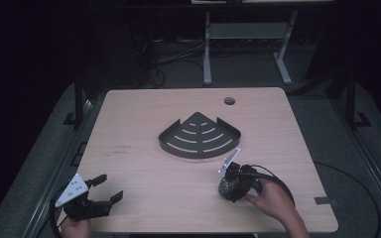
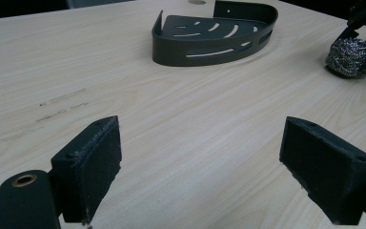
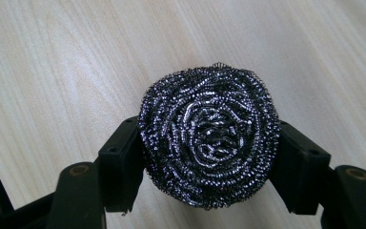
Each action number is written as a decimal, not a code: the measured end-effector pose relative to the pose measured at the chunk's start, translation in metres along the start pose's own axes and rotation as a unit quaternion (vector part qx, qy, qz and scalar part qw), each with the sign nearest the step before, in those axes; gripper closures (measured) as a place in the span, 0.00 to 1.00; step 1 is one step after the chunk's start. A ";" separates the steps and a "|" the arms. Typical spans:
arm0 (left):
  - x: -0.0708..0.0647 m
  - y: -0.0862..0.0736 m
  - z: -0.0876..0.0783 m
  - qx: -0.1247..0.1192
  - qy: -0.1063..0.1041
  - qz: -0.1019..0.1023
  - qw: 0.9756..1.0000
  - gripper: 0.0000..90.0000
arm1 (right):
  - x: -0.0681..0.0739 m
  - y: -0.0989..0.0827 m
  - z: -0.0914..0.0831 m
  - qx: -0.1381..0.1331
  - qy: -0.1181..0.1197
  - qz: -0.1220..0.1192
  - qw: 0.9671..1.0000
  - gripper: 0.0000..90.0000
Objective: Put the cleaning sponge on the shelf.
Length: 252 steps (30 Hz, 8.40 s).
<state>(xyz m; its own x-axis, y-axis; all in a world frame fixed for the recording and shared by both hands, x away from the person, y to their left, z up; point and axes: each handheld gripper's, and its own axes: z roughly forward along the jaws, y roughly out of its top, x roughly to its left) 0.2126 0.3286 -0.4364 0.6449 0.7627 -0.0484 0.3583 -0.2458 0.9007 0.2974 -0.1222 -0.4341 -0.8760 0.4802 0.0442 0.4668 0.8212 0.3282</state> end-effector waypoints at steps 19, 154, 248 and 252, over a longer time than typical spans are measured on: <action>0.000 0.000 0.000 -0.001 -0.001 -0.003 1.000 0.15 | -0.011 0.020 -0.014 0.001 0.006 -0.012 1.000 0.38; 0.003 0.001 -0.004 -0.013 -0.002 -0.008 1.000 0.15 | -0.121 0.152 0.027 0.023 0.012 0.048 0.999 0.37; 0.003 0.000 -0.004 -0.009 0.002 -0.011 1.000 0.15 | -0.114 0.128 -0.015 -0.014 -0.001 0.062 0.998 0.19; 0.004 0.000 -0.005 -0.010 0.004 -0.012 1.000 0.15 | -0.111 0.125 -0.017 -0.012 0.001 0.061 0.998 0.19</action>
<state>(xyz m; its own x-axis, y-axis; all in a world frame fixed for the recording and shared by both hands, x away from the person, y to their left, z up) 0.2118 0.3345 -0.4346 0.6318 0.7723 -0.0663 0.3599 -0.2164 0.9075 0.4510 -0.0786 -0.3817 -0.8131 0.5757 0.0861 0.5668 0.7492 0.3426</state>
